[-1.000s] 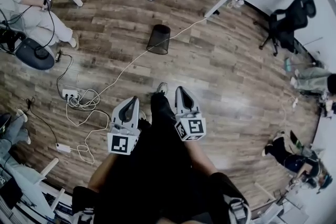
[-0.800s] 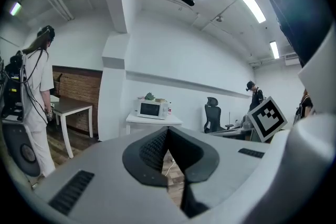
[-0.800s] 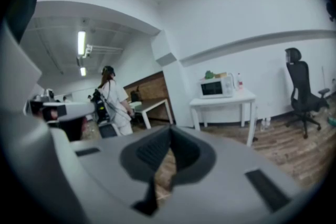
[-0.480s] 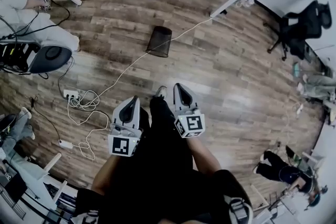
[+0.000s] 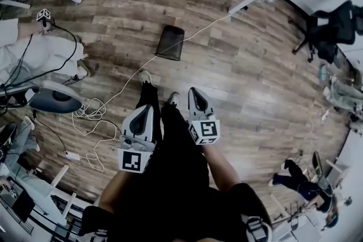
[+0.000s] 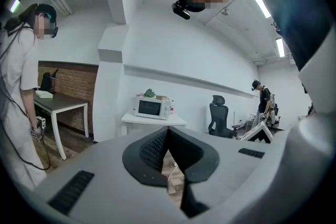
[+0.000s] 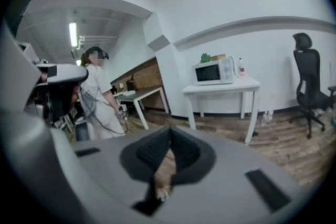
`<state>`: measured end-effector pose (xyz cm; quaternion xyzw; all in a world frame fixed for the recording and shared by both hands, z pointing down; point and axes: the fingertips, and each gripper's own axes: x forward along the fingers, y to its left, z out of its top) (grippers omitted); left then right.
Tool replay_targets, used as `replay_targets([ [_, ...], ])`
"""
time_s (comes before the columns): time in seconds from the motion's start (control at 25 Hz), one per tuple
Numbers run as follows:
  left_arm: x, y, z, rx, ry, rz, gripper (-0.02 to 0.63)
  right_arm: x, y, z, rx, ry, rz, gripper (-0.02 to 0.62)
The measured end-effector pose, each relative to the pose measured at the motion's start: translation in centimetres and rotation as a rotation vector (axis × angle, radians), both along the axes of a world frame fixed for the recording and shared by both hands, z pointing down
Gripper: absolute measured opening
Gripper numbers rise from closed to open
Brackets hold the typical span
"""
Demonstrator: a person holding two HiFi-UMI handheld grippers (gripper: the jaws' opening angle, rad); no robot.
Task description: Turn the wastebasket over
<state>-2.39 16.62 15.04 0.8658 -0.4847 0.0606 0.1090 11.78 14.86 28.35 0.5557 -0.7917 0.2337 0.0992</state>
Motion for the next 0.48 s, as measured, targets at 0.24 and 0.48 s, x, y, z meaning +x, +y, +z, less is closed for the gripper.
replay_targets([
  [0.24,0.0,-4.5,2.8,-0.017,0.02,0.031,0.035,0.0,-3.6,4.4,-0.068,0.023,0.036,0.032],
  [0.48,-0.3,-9.1,7.9,-0.069,0.042,0.076,0.035,-0.4,-6.6,11.2,-0.162,0.034,0.059,0.032],
])
